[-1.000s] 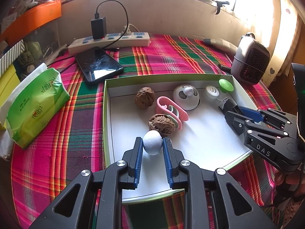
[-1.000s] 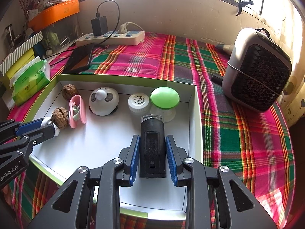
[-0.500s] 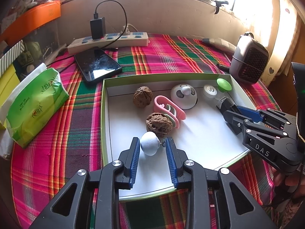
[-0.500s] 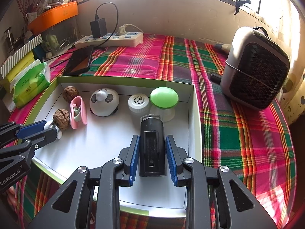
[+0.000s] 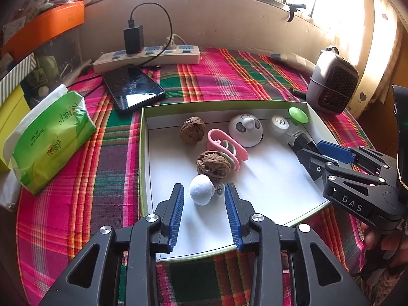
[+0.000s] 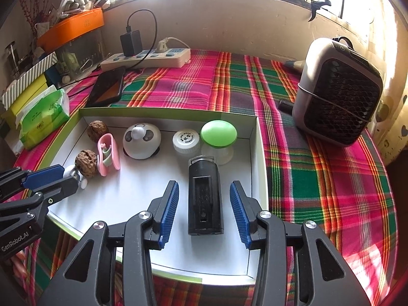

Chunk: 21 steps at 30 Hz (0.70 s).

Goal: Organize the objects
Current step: 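Open both tools to release the white toy and black device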

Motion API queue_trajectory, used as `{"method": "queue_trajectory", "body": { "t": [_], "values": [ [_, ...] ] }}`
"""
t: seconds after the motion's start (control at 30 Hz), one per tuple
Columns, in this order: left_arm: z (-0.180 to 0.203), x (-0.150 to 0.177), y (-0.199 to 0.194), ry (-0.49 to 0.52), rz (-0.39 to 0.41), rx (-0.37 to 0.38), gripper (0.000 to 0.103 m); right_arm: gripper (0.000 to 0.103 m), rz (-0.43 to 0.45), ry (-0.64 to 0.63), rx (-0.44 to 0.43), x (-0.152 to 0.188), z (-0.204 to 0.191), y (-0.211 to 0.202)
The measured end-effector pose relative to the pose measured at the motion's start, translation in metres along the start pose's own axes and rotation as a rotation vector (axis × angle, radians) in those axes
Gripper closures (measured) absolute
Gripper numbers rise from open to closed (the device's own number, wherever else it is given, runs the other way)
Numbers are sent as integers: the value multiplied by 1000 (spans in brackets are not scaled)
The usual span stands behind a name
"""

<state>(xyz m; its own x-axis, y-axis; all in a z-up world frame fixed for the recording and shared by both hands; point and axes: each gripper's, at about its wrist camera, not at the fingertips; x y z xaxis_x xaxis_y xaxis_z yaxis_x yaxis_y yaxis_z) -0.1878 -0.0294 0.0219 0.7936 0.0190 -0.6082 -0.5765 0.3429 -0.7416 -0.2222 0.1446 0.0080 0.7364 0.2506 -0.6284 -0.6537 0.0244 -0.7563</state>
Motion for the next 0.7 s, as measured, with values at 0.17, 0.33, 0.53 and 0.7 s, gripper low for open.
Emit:
{"method": "queue_trajectory", "body": {
  "t": [0.17,0.33,0.53,0.7],
  "values": [
    [2,2,-5,1,8,1,71,60,15,1,-1,0,0,-6],
    [5,4,-11,9,19,-7,71,60,23,9,2,2,2,-12],
    [8,8,-19,13,30,-4,71,60,41,15,1,5,2,-22],
    [12,12,-25,17,36,-8,71,60,54,12,5,9,0,-30]
  ]
}}
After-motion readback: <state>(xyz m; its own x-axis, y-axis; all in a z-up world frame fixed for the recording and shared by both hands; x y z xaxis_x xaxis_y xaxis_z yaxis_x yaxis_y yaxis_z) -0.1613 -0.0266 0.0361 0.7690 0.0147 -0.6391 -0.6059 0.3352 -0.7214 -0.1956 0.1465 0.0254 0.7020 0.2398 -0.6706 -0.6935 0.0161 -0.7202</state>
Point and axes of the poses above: each gripper's, at about its wrist camera, not at the fingertips, and y roughly the way its jaws point, z to its right, x to its underside, and after that the axes turned 13 degrees about x, right-handed
